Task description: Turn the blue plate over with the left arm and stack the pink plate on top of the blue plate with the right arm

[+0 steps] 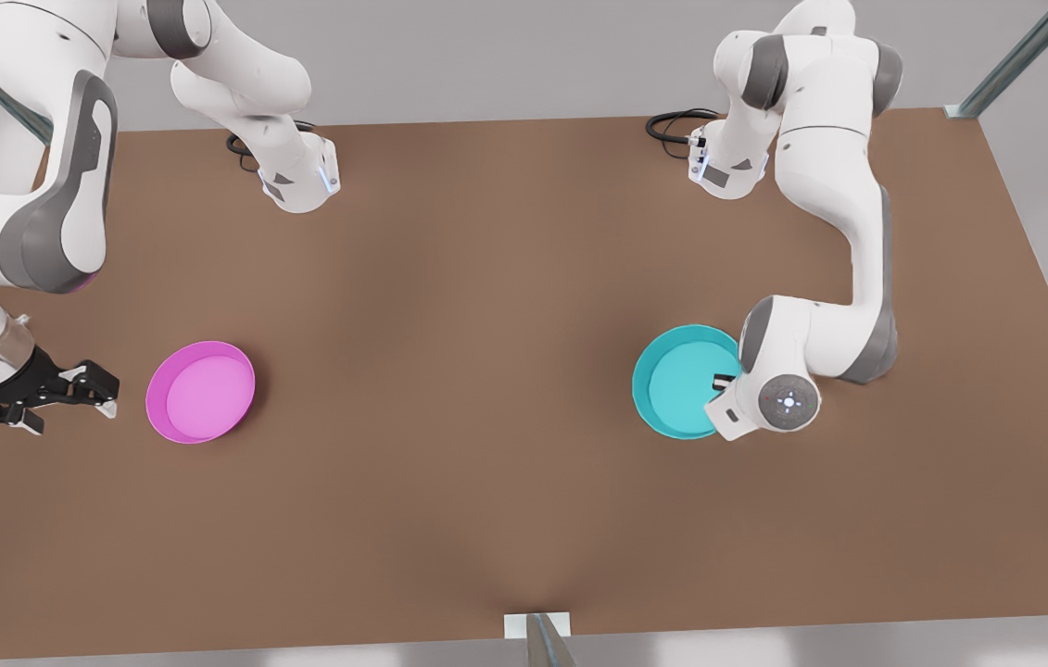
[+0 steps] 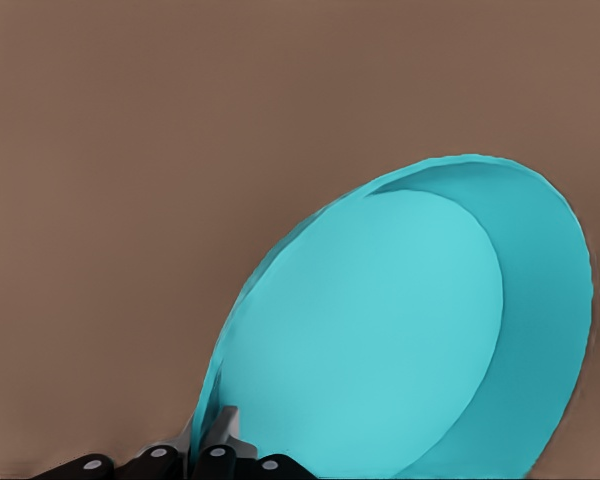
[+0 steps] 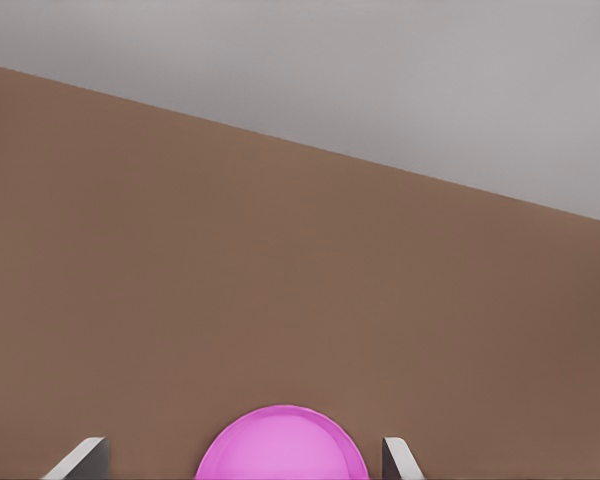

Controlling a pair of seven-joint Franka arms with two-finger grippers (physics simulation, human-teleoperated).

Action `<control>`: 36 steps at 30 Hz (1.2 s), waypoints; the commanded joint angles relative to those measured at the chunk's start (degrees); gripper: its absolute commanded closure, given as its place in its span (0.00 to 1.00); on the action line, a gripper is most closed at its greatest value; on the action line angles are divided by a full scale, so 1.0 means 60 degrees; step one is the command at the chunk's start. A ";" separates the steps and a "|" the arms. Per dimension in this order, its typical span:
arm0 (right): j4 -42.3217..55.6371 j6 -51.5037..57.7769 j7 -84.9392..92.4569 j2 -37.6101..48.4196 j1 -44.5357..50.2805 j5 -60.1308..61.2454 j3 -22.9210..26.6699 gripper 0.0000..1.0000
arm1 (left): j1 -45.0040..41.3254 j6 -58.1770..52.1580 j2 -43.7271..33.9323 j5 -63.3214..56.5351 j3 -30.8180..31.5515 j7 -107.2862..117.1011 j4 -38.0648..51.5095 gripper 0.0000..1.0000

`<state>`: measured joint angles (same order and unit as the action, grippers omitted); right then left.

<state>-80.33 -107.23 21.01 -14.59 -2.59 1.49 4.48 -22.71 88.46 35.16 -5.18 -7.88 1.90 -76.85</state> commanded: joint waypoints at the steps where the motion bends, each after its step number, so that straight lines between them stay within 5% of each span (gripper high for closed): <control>1: -0.0014 0.0000 0.0000 0.0001 0.0006 0.0000 0.0000 0.00 | -0.0168 -0.0036 0.0000 -0.0496 -0.0004 0.0237 0.0006 0.79; 13: 0.0000 0.0000 0.0000 0.0001 -0.0008 0.0000 0.0000 0.00 | -0.2865 -0.1531 0.0088 -0.4131 -0.0004 0.3681 0.0021 0.79; 36: -0.0014 0.0000 -0.0015 -0.0043 -0.0008 -0.0014 0.0000 0.00 | -0.6454 -0.2439 0.1157 -0.8028 0.0025 0.8413 -0.0023 0.79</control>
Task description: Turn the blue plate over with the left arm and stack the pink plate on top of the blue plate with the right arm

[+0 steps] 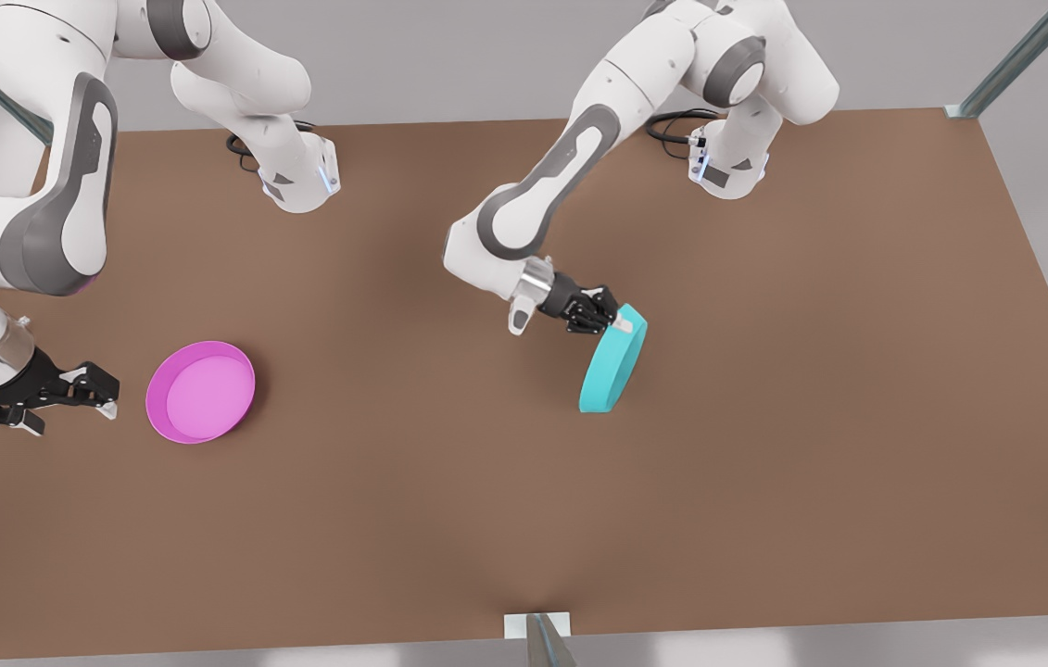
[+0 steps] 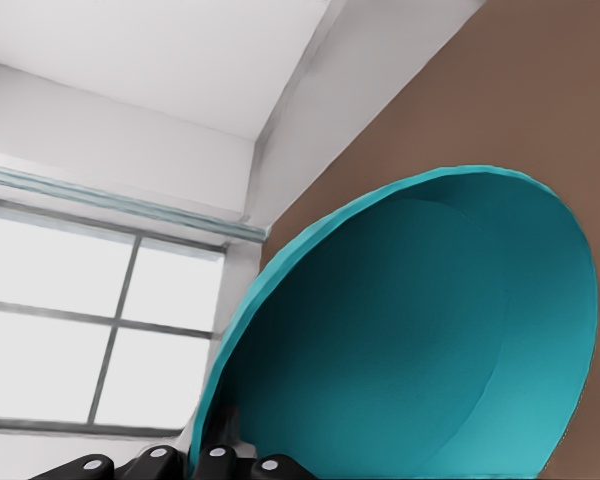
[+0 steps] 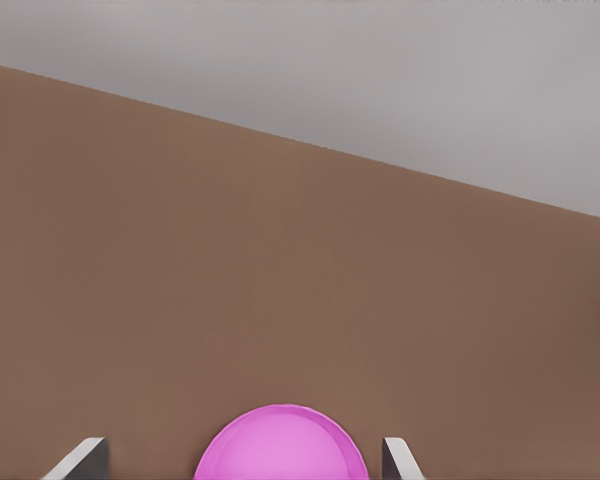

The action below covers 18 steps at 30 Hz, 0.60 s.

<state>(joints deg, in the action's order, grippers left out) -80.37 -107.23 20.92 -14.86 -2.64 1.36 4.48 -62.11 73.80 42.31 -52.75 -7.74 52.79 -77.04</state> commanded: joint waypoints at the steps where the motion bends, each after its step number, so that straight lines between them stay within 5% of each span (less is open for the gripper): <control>1: 0.0006 0.0000 0.0000 0.0001 0.0000 -0.0006 0.0000 0.00 | -0.0019 0.0019 0.0009 -0.0202 0.0000 0.0034 -0.0007 0.79; 18: 0.0006 0.0000 0.0000 0.0001 0.0000 -0.0036 0.0000 0.00 | -0.1118 -0.0597 0.1650 -0.2473 -0.0014 0.1031 0.0022 0.79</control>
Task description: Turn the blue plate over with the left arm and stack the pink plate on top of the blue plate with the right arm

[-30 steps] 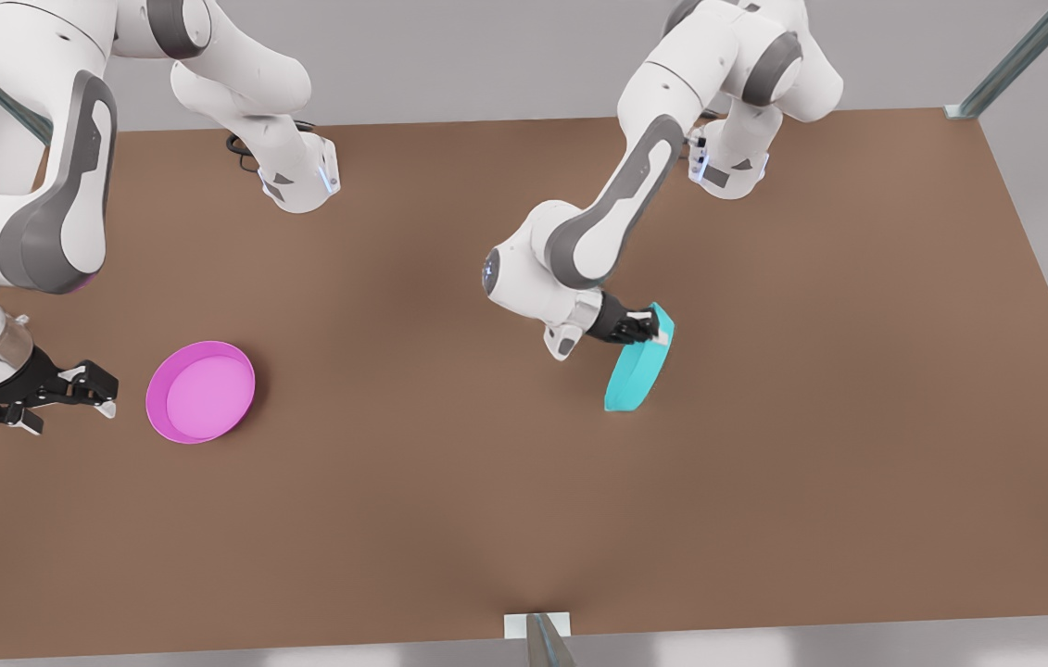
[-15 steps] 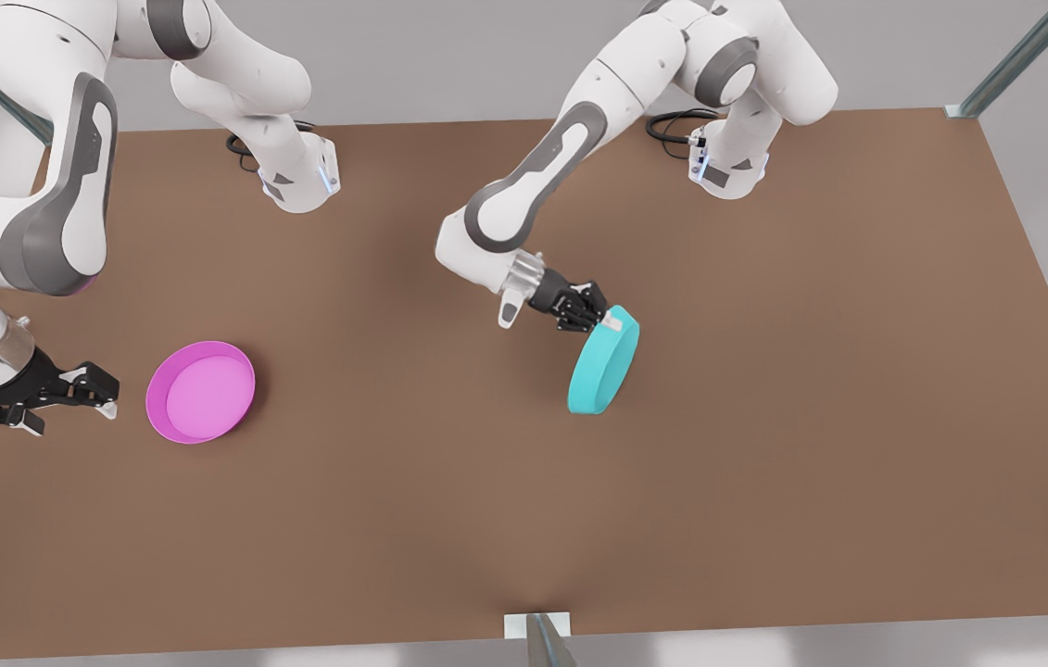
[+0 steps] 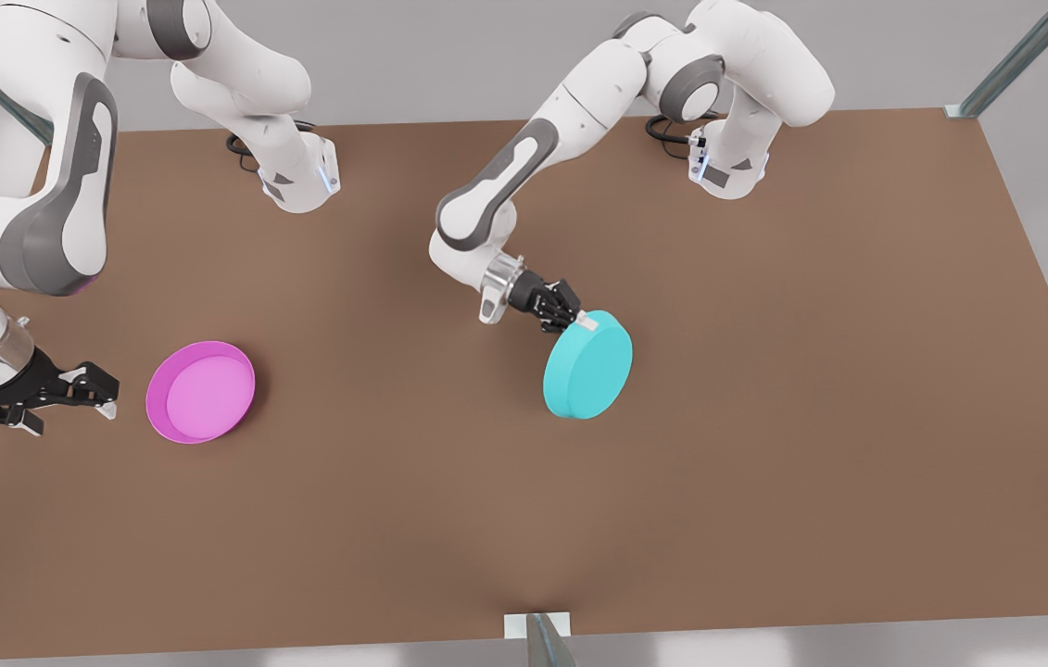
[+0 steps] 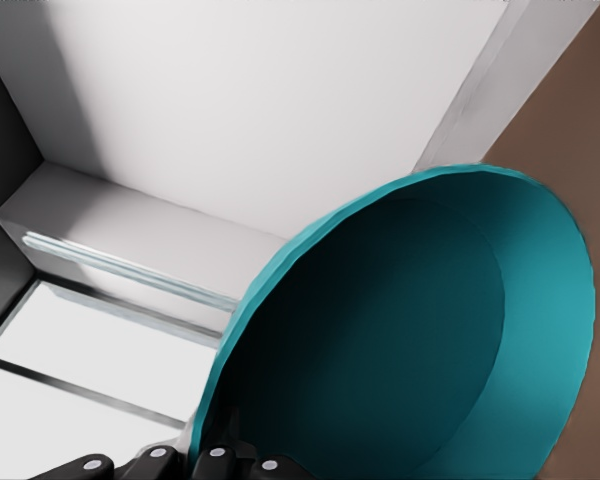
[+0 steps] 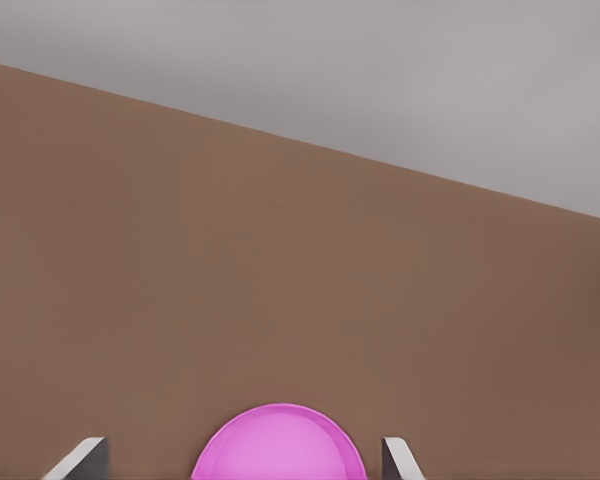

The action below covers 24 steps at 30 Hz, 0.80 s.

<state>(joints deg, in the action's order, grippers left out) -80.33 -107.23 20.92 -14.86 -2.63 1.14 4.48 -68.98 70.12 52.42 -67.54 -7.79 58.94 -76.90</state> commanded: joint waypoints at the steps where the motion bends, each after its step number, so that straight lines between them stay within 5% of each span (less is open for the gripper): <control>1: 0.0000 0.0000 0.0000 0.0001 -0.0001 0.0000 0.0000 0.00 | -0.0002 0.0018 0.0009 -0.0008 -0.0005 0.0006 -0.0001 0.79; 12: 0.0000 0.0000 0.0000 0.0001 -0.0001 0.0000 0.0000 0.00 | -0.0148 -0.0216 0.0477 -0.0125 -0.0005 -0.0024 0.0175 0.76; 13: 0.0000 0.0000 0.0000 0.0001 -0.0001 -0.0015 0.0000 0.00 | -0.0148 -0.0216 0.0477 -0.0125 -0.0005 -0.0024 0.0175 0.61; 14: 0.0000 0.0000 0.0000 0.0001 -0.0001 -0.0015 0.0000 0.00 | -0.0148 -0.0216 0.0594 -0.0125 -0.0005 -0.0024 0.0306 0.00; 24: -0.0058 0.0044 -0.0058 -0.0028 -0.0001 -0.0088 0.0015 0.00 | -0.0324 -0.1388 0.2587 0.0197 0.0376 -0.0038 0.3646 0.00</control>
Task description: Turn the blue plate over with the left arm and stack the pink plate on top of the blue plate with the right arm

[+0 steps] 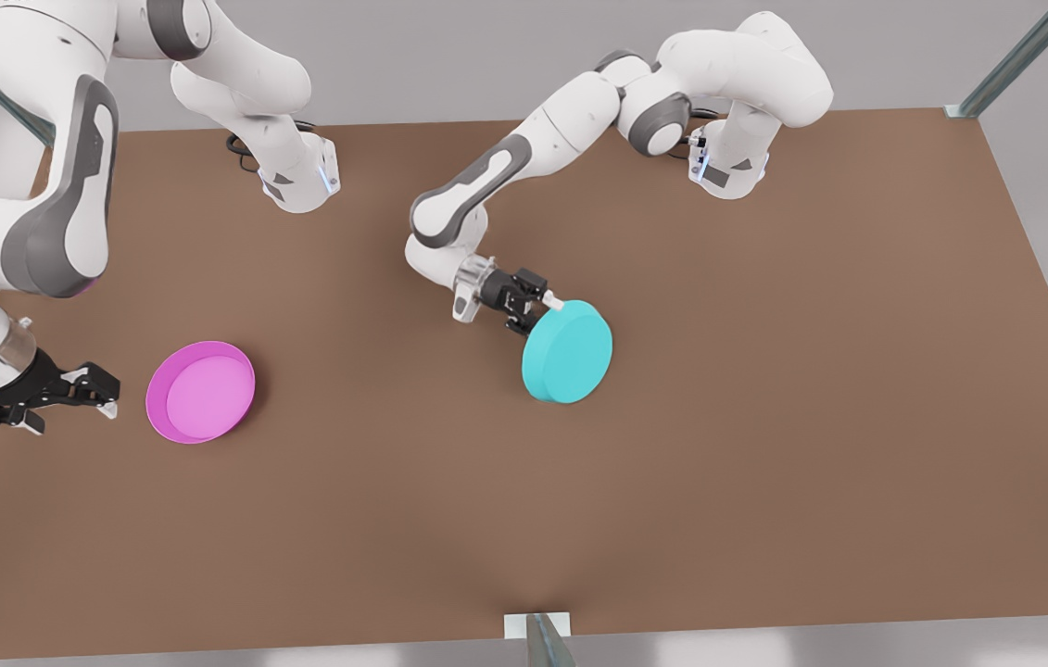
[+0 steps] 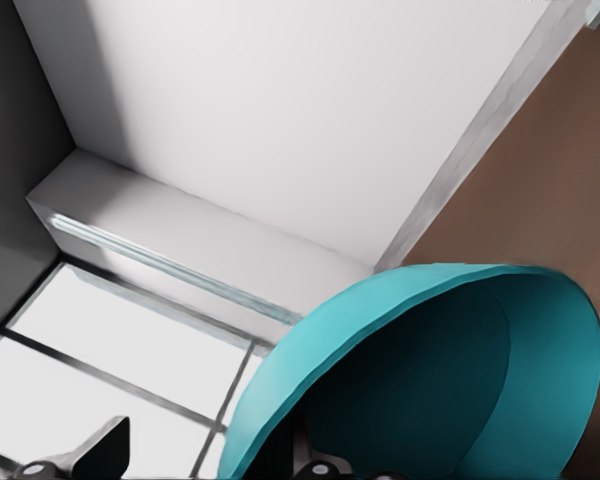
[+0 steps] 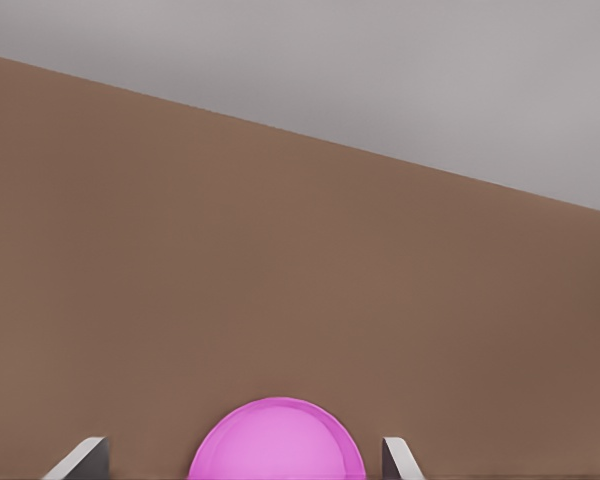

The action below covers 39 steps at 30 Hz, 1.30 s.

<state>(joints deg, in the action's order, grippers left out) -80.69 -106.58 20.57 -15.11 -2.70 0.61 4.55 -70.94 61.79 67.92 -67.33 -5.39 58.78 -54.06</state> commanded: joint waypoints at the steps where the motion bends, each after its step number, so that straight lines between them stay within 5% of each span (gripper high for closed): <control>1: -0.0029 0.0039 -0.0001 -0.0001 -0.0018 0.0000 0.0003 0.00 | 0.0003 0.0000 0.0017 0.0395 0.0020 0.0018 0.0117 0.00; 10: -0.0014 0.0434 -0.0001 -0.0279 -0.0179 -0.0102 0.0193 0.00 | 0.0442 0.0249 0.0706 0.1246 0.2421 0.4746 0.2576 0.00; 14: 0.0410 0.1062 -0.0015 0.0058 -0.0253 -0.0117 0.0193 0.00 | 0.0677 0.2985 0.0428 0.1246 0.3067 1.1904 0.3208 0.00; 17: 0.0630 0.2631 -0.0001 0.0175 -0.0179 -0.0133 0.0164 0.00 | 0.1979 0.4087 -0.1344 0.2343 0.4062 1.6366 0.3165 0.00; 19: 0.0660 0.3056 -0.0030 0.0160 -0.0136 0.0280 0.0120 0.00 | 0.4307 0.4189 -0.2355 0.4275 0.5234 1.4113 0.3048 0.00; 22: 0.0411 0.3159 -0.0381 0.0219 0.0641 0.0044 0.0003 0.00 | 0.7809 0.3122 -0.3103 0.8539 0.5235 0.6075 0.3004 0.00; 27: -0.2562 0.0948 -0.2022 0.0921 0.0758 -0.0117 -0.0613 0.00 | 1.1721 -0.0176 -0.4332 0.8746 0.4796 -0.5897 0.2902 0.00; 28: -0.2680 0.0918 -0.2037 0.0951 0.0773 -0.0059 -0.0379 0.00 | 1.1736 -0.0089 -0.5254 0.8629 0.4328 -0.6486 0.2245 0.00; 31: -0.3164 0.0859 -0.1773 0.0966 0.0802 0.0673 0.0896 0.00 | 1.0580 0.3675 -1.0734 0.9244 0.1091 -0.8362 -0.5094 0.00; 39: -0.4409 -0.0751 0.1390 -0.0147 0.0641 0.2007 0.2420 0.00 | 1.0418 0.3838 -0.9168 0.9830 0.1031 -0.8376 -0.4452 0.00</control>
<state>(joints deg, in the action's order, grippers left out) -107.14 -111.93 30.85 -16.89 1.07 12.64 19.79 -8.48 84.82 13.06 -9.13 0.79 8.61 -80.69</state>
